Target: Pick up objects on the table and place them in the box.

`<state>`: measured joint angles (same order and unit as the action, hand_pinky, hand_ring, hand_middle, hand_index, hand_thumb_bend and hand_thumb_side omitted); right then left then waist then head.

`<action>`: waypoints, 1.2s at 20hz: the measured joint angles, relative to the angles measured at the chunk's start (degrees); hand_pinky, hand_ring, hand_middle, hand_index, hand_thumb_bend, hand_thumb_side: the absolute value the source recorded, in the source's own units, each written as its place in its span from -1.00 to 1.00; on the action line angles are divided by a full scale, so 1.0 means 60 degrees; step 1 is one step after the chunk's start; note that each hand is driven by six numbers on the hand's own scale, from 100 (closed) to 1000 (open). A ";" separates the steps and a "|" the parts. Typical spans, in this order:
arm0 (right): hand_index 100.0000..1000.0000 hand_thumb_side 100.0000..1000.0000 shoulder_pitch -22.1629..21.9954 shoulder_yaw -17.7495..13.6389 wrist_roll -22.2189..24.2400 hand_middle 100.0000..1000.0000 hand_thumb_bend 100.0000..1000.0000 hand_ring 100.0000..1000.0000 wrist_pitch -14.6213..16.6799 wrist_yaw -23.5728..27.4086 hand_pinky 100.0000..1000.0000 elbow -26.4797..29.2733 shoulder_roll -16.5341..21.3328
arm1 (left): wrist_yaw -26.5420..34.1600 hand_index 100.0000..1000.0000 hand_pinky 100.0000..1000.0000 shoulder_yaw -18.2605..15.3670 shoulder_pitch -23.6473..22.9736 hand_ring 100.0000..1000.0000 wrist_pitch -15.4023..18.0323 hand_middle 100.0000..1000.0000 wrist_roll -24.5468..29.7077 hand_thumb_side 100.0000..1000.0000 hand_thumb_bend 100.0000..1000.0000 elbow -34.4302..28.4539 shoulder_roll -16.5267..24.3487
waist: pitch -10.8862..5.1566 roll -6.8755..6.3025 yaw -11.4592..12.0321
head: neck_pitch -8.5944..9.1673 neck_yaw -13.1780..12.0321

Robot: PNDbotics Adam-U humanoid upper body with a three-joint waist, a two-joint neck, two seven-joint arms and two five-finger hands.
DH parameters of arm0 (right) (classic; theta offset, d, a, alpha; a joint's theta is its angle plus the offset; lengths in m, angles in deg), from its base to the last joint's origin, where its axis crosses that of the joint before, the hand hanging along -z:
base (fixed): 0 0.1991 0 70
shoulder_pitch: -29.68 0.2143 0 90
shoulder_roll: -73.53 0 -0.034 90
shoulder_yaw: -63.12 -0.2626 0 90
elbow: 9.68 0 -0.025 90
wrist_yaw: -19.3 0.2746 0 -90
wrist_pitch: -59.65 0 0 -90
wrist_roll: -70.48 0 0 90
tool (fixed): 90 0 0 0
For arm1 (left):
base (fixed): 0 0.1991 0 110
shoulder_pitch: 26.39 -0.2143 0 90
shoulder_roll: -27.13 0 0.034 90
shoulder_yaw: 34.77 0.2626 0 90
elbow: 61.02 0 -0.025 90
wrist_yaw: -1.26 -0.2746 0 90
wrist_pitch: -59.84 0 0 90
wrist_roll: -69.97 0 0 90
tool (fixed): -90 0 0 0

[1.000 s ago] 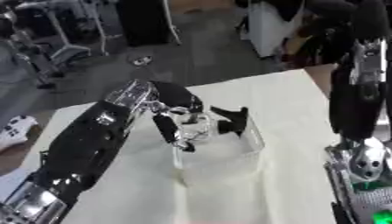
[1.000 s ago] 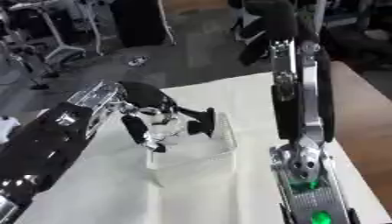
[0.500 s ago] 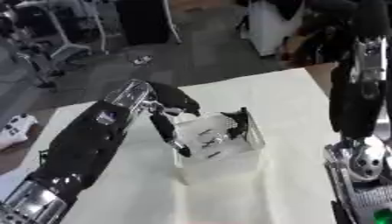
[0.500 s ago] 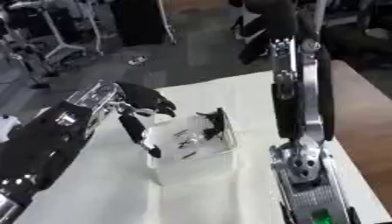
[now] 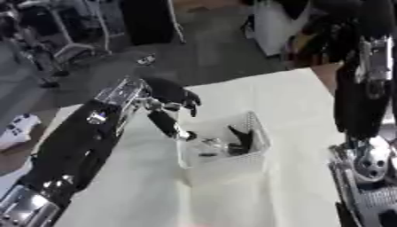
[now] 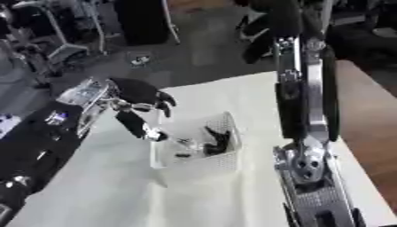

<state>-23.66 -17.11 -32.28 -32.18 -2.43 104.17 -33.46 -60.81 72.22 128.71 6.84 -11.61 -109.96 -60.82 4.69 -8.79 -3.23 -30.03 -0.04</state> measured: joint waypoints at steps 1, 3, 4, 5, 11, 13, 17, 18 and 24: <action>0.37 1.00 -0.0001 -0.0001 0.0000 -0.12 -0.44 -0.34 -0.0002 -0.0001 -0.37 0.0000 0.0005 | 0.0399 0.23 -0.02 -0.0006 -0.0159 0.10 -0.0118 0.28 -0.0560 0.81 -1.00 -0.0261 0.0141 | -0.0013 0.0000 0.0033 | -0.0019 0.0000; 0.37 1.00 -0.0004 -0.0001 0.0002 -0.12 -0.43 -0.34 -0.0011 -0.0006 -0.37 0.0000 0.0012 | 0.1237 0.15 -0.11 -0.0023 -0.0501 0.02 -0.0392 0.20 -0.1529 0.76 -1.00 -0.0795 0.0385 | -0.0045 0.0000 0.0103 | -0.0069 0.0000; 0.37 1.00 -0.0004 0.0000 0.0005 -0.12 -0.43 -0.34 -0.0016 -0.0008 -0.37 0.0000 0.0016 | 0.1650 0.13 -0.17 -0.0023 -0.0683 -0.03 -0.0541 0.15 -0.1935 0.75 -1.00 -0.1087 0.0530 | -0.0046 0.0000 0.0122 | -0.0076 0.0000; 0.37 1.00 -0.0005 -0.0001 0.0009 -0.12 -0.42 -0.34 -0.0032 -0.0009 -0.37 0.0000 0.0025 | 0.2069 0.12 -0.21 -0.0023 -0.0893 -0.06 -0.0690 0.13 -0.2286 0.73 -1.00 -0.1398 0.0670 | -0.0046 0.0000 0.0147 | -0.0081 0.0001; 0.37 1.00 -0.0044 -0.0007 0.0024 -0.12 -0.38 -0.35 -0.0112 -0.0040 -0.38 0.0000 0.0169 | 0.4982 0.10 -0.47 -0.0158 -0.2643 -0.26 -0.1742 0.01 -0.3560 0.70 -0.96 -0.3584 0.1180 | -0.0109 0.0066 0.0338 | -0.0412 -0.0001; 0.37 1.00 -0.0047 -0.0016 0.0041 -0.12 -0.36 -0.35 -0.0140 -0.0040 -0.39 0.0000 0.0209 | 0.6225 0.11 -0.48 -0.0295 -0.3489 -0.27 -0.2177 0.02 -0.3800 0.72 -0.92 -0.4492 0.1163 | -0.0115 0.0188 0.0407 | -0.0568 -0.0002; 0.37 1.00 -0.0071 -0.0069 0.0051 -0.12 -0.32 -0.35 -0.0247 -0.0038 -0.40 0.0000 0.0319 | 0.8502 0.14 -0.43 -0.0720 -0.5064 -0.25 -0.2836 0.02 -0.3987 0.77 -0.83 -0.6735 0.0641 | -0.0117 0.0394 0.0628 | -0.0754 0.0067; 0.37 1.00 -0.0103 -0.0087 0.0044 -0.12 -0.32 -0.36 -0.0273 -0.0038 -0.40 0.0000 0.0358 | 0.9032 0.15 -0.42 -0.0840 -0.5436 -0.25 -0.2979 0.02 -0.4009 0.79 -0.81 -0.7307 0.0417 | -0.0117 0.0444 0.0697 | -0.0754 0.0152; 0.36 1.00 -0.0126 -0.0198 0.0009 -0.13 -0.28 -0.36 -0.0373 -0.0033 -0.41 0.0001 0.0628 | 1.1134 0.17 -0.38 -0.1318 -0.6589 -0.22 -0.3589 0.05 -0.3784 0.79 -0.64 -1.0130 -0.0344 | -0.0039 0.0756 0.1179 | -0.0486 0.0929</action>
<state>-24.42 -18.30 -32.23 -34.42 -2.63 104.17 -29.69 5.99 64.31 89.18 -14.69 -34.31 -170.74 -62.89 4.46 -4.25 3.84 -32.94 5.54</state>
